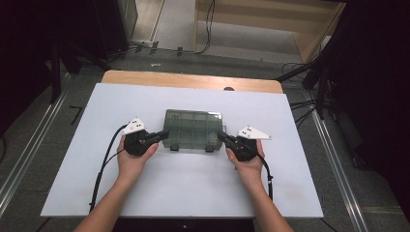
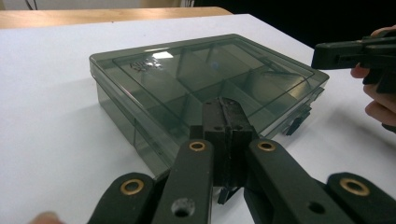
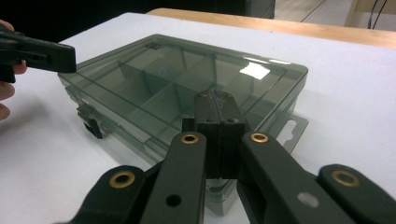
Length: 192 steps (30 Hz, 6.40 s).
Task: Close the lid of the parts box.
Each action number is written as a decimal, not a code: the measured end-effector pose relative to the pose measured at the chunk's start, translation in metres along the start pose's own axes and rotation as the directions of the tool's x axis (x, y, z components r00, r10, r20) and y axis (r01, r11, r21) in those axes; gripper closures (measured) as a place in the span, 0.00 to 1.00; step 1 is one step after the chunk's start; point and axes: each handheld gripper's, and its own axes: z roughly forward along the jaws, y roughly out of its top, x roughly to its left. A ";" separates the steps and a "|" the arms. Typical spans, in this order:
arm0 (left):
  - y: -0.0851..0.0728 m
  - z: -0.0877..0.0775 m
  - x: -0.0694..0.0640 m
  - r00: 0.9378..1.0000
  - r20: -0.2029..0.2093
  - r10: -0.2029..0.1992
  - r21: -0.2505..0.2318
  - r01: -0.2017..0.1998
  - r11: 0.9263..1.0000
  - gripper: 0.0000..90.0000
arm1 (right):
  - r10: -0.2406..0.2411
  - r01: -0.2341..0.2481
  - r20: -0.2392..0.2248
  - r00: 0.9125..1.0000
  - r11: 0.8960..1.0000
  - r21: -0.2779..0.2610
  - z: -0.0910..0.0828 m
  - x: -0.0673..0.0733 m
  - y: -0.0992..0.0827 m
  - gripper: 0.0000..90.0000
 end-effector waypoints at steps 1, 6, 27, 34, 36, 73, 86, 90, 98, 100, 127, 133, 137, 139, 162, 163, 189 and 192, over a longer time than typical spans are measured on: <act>-0.001 0.000 0.000 1.000 0.002 -0.002 0.000 0.002 1.000 0.99 | 0.004 -0.004 0.000 1.000 1.000 0.003 0.000 0.001 -0.001 0.98; -0.005 0.000 0.000 1.000 -0.002 -0.010 0.006 0.010 1.000 0.99 | 0.011 -0.011 -0.001 1.000 1.000 0.012 -0.001 0.002 -0.006 0.98; -0.011 0.002 -0.003 0.999 -0.011 -0.053 0.026 0.053 0.998 1.00 | -0.052 0.050 0.088 0.995 0.998 0.027 -0.001 0.012 -0.017 0.98; -0.010 0.003 -0.002 0.999 -0.004 -0.045 0.030 0.046 0.999 1.00 | -0.063 0.061 0.093 0.994 0.998 0.023 -0.001 0.013 -0.019 0.98; -0.010 0.003 -0.002 0.999 -0.003 -0.047 0.027 0.047 0.999 1.00 | -0.066 0.064 0.094 0.993 0.998 0.020 -0.001 0.013 -0.019 0.98; -0.010 -0.031 -0.005 0.997 0.059 0.048 -0.068 -0.044 0.997 0.00 | -0.035 0.033 -0.029 0.999 0.997 -0.063 -0.033 0.005 -0.010 0.00; -0.018 -0.052 -0.003 0.996 0.051 0.071 -0.067 -0.067 0.996 0.00 | -0.026 0.026 0.005 1.000 0.997 -0.069 -0.053 -0.005 -0.018 0.00; -0.022 -0.059 -0.002 0.996 0.047 0.080 -0.062 -0.077 0.995 0.00 | -0.025 0.026 0.016 1.000 0.997 -0.069 -0.058 -0.008 -0.020 0.00; -0.027 -0.071 0.000 0.995 0.039 0.088 -0.054 -0.086 0.995 0.00 | -0.025 0.027 0.038 0.999 0.998 -0.061 -0.068 -0.013 -0.026 0.00; -0.029 -0.074 0.000 0.996 0.036 0.086 -0.055 -0.084 0.995 0.00 | -0.026 0.028 0.039 0.999 0.998 -0.061 -0.070 -0.014 -0.028 0.00; -0.043 -0.112 0.011 0.996 -0.019 0.082 -0.058 -0.083 0.995 0.00 | 0.002 0.004 0.102 0.995 0.998 -0.063 -0.104 -0.031 -0.045 0.00; -0.047 -0.122 0.014 0.997 -0.032 0.071 -0.064 -0.073 0.995 0.00 | 0.005 0.002 0.117 0.993 0.998 -0.062 -0.111 -0.036 -0.048 0.00; -0.050 -0.127 0.016 0.997 -0.041 0.067 -0.063 -0.069 0.996 0.00 | 0.006 0.002 0.128 0.992 0.998 -0.063 -0.115 -0.039 -0.050 0.00; -0.051 -0.130 0.017 0.997 -0.046 0.066 -0.061 -0.069 0.996 0.00 | 0.007 0.001 0.134 0.991 0.998 -0.061 -0.118 -0.041 -0.052 0.00; -0.068 -0.160 0.032 0.994 -0.098 0.042 -0.046 -0.047 0.998 0.00 | 0.031 -0.021 0.211 0.977 0.998 -0.051 -0.147 -0.062 -0.067 0.00; -0.069 -0.162 0.033 0.994 -0.106 0.039 -0.043 -0.044 0.998 0.00 | 0.034 -0.023 0.214 0.976 0.998 -0.052 -0.148 -0.062 -0.068 0.00; -0.074 -0.182 0.049 0.985 -0.172 0.003 -0.060 -0.013 0.998 0.00 | 0.088 -0.073 0.257 0.962 0.995 -0.069 -0.175 -0.082 -0.082 0.00; -0.075 -0.183 0.051 0.986 -0.168 -0.003 -0.063 -0.008 0.998 0.00 | 0.092 -0.077 0.256 0.962 0.995 -0.068 -0.174 -0.083 -0.083 0.00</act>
